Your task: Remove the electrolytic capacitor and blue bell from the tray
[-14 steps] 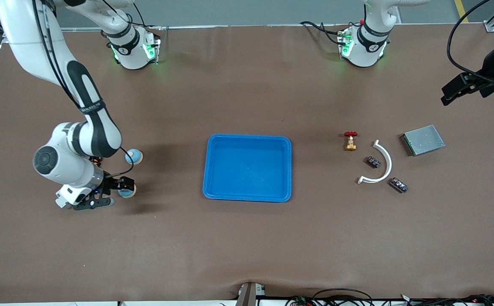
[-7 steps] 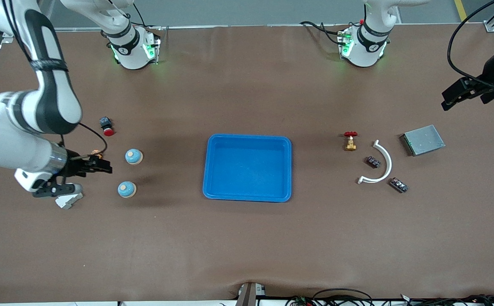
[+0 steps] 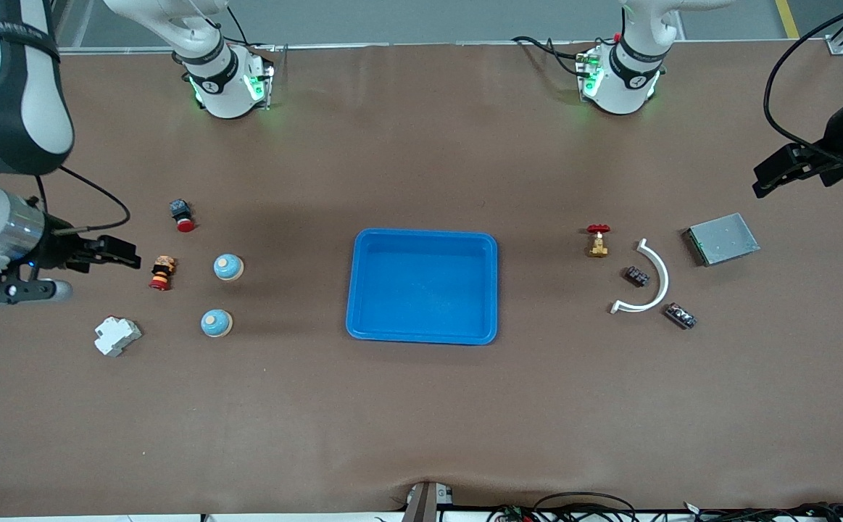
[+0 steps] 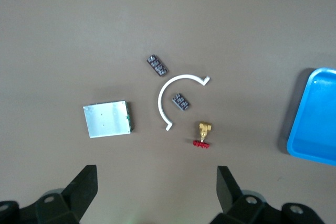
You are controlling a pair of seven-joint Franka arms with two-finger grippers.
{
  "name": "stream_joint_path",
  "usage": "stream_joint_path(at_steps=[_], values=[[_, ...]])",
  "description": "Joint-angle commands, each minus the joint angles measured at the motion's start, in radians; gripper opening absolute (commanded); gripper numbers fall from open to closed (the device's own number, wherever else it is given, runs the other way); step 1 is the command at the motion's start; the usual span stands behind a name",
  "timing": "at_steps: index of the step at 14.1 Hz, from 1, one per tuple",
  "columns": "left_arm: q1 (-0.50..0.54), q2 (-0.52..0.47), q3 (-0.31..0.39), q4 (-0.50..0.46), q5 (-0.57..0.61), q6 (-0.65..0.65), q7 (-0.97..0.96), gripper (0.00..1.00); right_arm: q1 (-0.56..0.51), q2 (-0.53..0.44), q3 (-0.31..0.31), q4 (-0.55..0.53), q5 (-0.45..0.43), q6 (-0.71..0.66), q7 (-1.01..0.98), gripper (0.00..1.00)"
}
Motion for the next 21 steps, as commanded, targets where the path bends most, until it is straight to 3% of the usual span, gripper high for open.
stream_joint_path(at_steps=[1,6,11,16,21], values=[[0.010,-0.021,0.000,-0.010,-0.003,-0.019,0.035,1.00,-0.056,-0.070,0.069,-0.003,-0.055,-0.050,0.049,1.00],[0.019,-0.119,0.007,-0.154,0.001,0.074,0.048,1.00,-0.083,-0.095,0.114,0.100,-0.073,-0.179,0.089,1.00],[0.038,-0.093,0.007,-0.093,0.000,0.071,0.115,1.00,-0.079,-0.093,0.099,0.169,-0.074,-0.242,0.094,1.00],[0.034,-0.087,0.006,-0.091,-0.002,0.071,0.098,1.00,-0.075,-0.082,0.079,0.231,-0.076,-0.281,0.095,1.00],[0.036,-0.101,0.001,-0.102,-0.012,0.018,0.075,1.00,-0.074,-0.085,0.079,0.221,-0.074,-0.301,0.104,1.00]])
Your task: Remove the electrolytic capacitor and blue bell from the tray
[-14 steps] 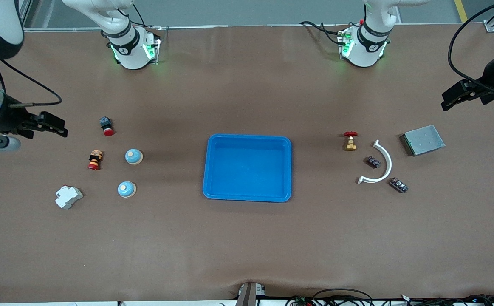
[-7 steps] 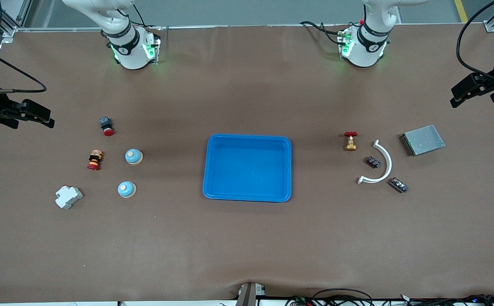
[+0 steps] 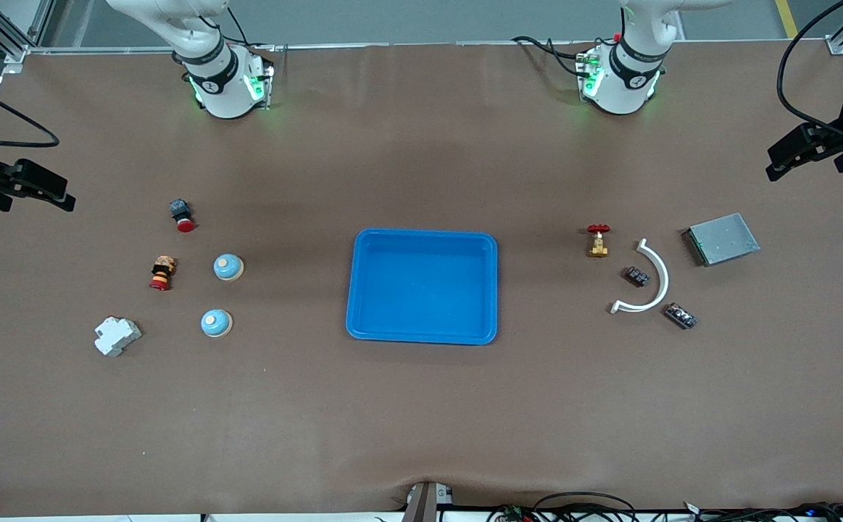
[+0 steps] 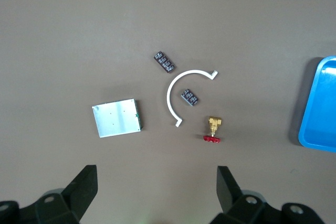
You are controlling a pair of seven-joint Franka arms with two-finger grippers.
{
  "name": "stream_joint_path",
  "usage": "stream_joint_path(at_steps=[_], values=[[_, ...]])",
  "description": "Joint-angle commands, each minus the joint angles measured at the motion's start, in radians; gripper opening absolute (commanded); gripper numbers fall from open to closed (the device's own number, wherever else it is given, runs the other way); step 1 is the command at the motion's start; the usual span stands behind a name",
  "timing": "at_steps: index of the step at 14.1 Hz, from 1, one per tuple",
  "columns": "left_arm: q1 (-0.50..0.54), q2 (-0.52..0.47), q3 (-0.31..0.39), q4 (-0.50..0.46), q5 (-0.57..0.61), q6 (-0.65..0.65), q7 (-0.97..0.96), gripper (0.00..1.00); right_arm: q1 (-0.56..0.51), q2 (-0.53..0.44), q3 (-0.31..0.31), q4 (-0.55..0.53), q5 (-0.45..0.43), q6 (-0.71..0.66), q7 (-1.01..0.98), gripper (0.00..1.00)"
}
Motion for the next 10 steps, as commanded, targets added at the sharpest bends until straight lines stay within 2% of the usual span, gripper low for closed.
stream_joint_path(at_steps=[1,3,10], values=[[0.002,-0.020,-0.008,-0.015,-0.018,-0.012,-0.018,1.00,-0.007,0.011,0.010,0.015,-0.015,-0.021,0.020,1.00],[0.002,-0.022,-0.007,-0.012,-0.075,-0.006,-0.079,1.00,-0.006,-0.006,0.011,-0.017,-0.015,-0.006,0.022,1.00],[-0.003,-0.008,-0.008,0.011,-0.066,-0.008,-0.089,1.00,-0.003,-0.034,0.011,-0.060,-0.015,0.022,0.022,1.00]])
